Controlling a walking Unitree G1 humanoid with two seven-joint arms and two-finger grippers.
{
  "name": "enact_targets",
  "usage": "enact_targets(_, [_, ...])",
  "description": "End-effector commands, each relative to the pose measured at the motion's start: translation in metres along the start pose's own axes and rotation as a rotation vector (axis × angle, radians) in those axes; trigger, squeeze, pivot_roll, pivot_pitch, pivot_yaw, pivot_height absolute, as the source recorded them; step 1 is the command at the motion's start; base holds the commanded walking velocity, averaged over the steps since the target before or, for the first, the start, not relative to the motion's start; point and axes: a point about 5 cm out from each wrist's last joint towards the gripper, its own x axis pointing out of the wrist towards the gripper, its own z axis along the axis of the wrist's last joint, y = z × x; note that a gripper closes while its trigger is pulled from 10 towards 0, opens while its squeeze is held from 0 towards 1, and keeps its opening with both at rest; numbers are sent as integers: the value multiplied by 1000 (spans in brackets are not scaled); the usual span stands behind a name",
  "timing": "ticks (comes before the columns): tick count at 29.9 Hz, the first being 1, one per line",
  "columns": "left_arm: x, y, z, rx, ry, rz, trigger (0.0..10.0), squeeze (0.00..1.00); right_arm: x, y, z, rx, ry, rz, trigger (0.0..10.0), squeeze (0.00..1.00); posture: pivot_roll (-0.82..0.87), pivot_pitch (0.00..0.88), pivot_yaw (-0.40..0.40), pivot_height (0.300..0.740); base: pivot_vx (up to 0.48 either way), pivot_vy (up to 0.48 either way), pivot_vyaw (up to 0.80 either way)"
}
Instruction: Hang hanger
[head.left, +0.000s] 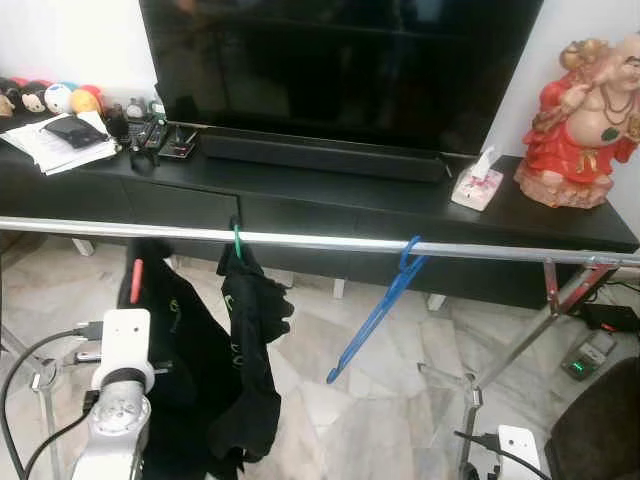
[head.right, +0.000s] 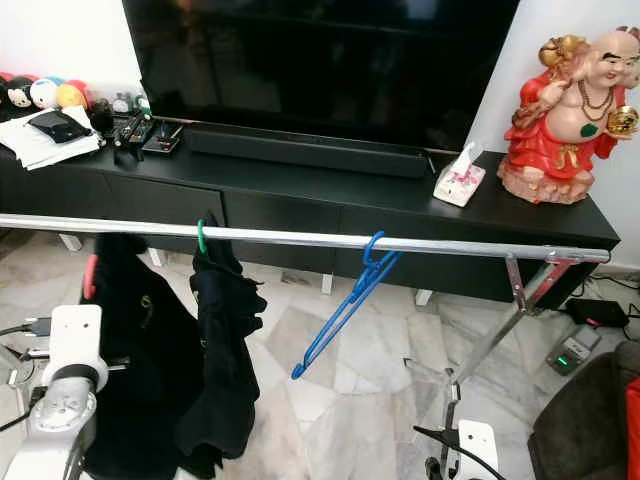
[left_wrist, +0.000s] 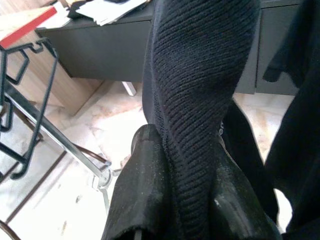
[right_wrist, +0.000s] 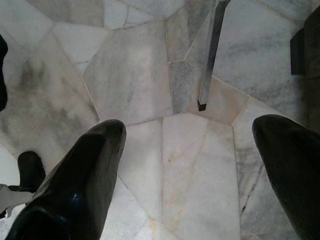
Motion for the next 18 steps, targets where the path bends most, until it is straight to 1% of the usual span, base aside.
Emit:
enact_targets(1, [8,2,12,14,-59,10,10000,0,0,-2,5,7,-15,-6,10000,0,46,0,-88,740,0,0,0])
enact_targets(2, [10,3,12,20,-60,9,10000,0,0,-3,5,6,-16,-6,10000,0,46,0,-88,740,0,0,0])
enact_targets(3, [16,5,13,27,-58,5,10000,0,0,-3,5,7,-17,-7,10000,0,44,0,-89,740,0,0,0])
enact_targets(6, [22,7,14,39,-63,-1,10000,0,0,-4,6,6,-19,-8,10000,0,40,0,-90,740,0,0,0])
enact_targets(12, [38,6,18,18,-78,-40,10000,0,-1,-6,7,6,-22,-15,10000,0,29,0,-95,740,0,0,0])
enact_targets(18, [42,1,22,8,-110,-68,10000,0,-1,-6,6,0,-21,-14,10000,0,24,0,-96,740,0,0,0])
